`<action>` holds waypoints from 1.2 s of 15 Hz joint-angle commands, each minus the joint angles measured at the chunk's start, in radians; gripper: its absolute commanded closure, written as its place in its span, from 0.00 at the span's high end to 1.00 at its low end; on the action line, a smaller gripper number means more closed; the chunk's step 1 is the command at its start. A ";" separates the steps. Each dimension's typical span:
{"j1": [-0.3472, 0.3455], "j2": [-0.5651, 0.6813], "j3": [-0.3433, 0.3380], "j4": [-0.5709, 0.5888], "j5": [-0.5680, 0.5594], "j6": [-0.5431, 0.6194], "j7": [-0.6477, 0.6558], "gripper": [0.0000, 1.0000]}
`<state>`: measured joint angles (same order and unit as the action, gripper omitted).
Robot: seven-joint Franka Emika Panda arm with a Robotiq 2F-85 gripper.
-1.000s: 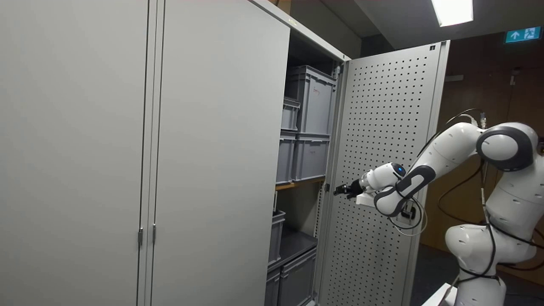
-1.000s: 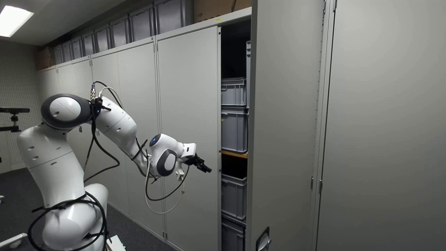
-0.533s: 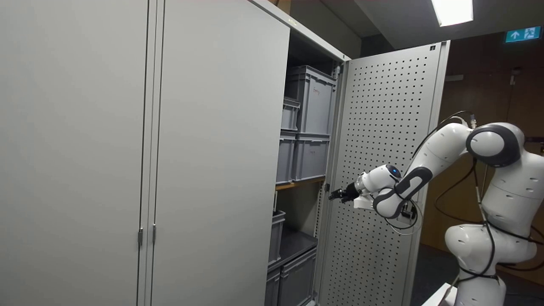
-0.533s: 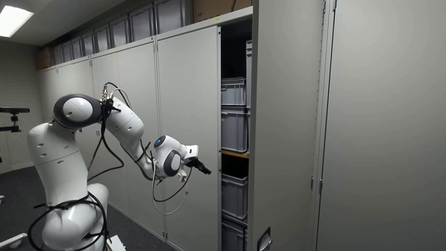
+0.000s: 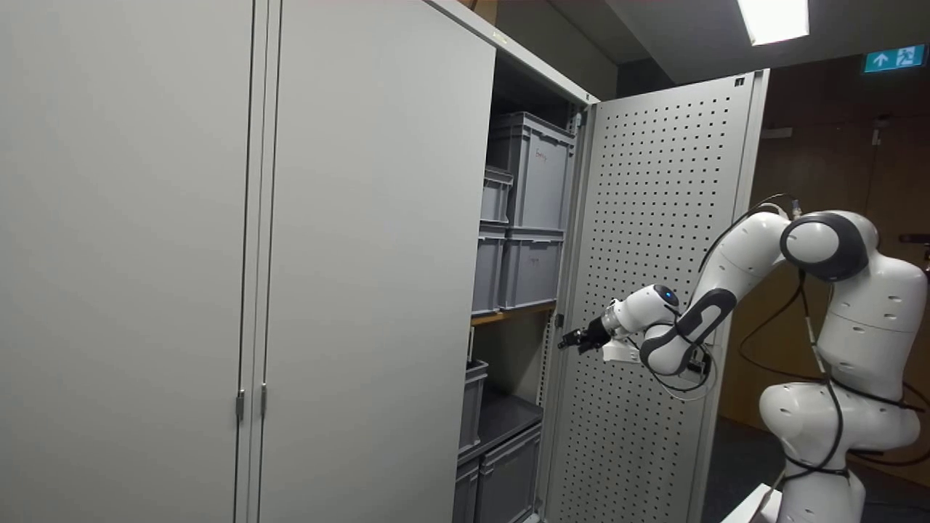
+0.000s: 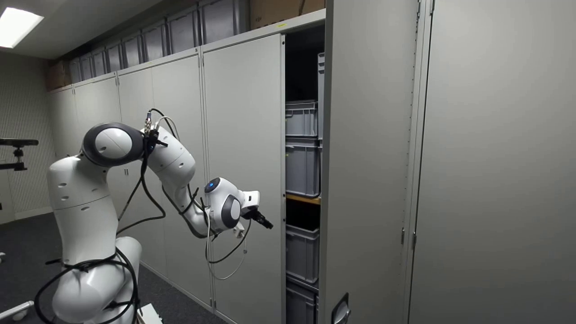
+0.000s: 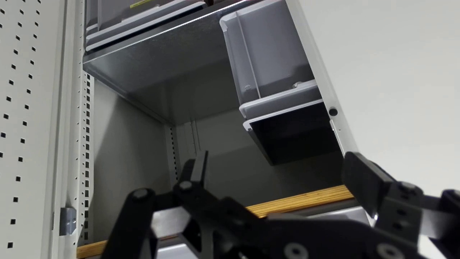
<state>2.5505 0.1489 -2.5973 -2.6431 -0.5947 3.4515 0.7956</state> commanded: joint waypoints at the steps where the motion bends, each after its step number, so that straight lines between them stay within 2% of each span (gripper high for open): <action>1: -0.035 -0.053 -0.001 0.056 -0.125 0.014 0.076 1.00; 7: -0.072 -0.053 0.000 0.074 -0.251 0.014 0.156 1.00; 8: -0.050 -0.035 0.000 0.039 -0.193 0.000 0.117 1.00; 18: -0.051 -0.035 0.001 0.033 -0.195 0.000 0.119 1.00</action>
<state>2.4992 0.1138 -2.5959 -2.6097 -0.7895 3.4513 0.9149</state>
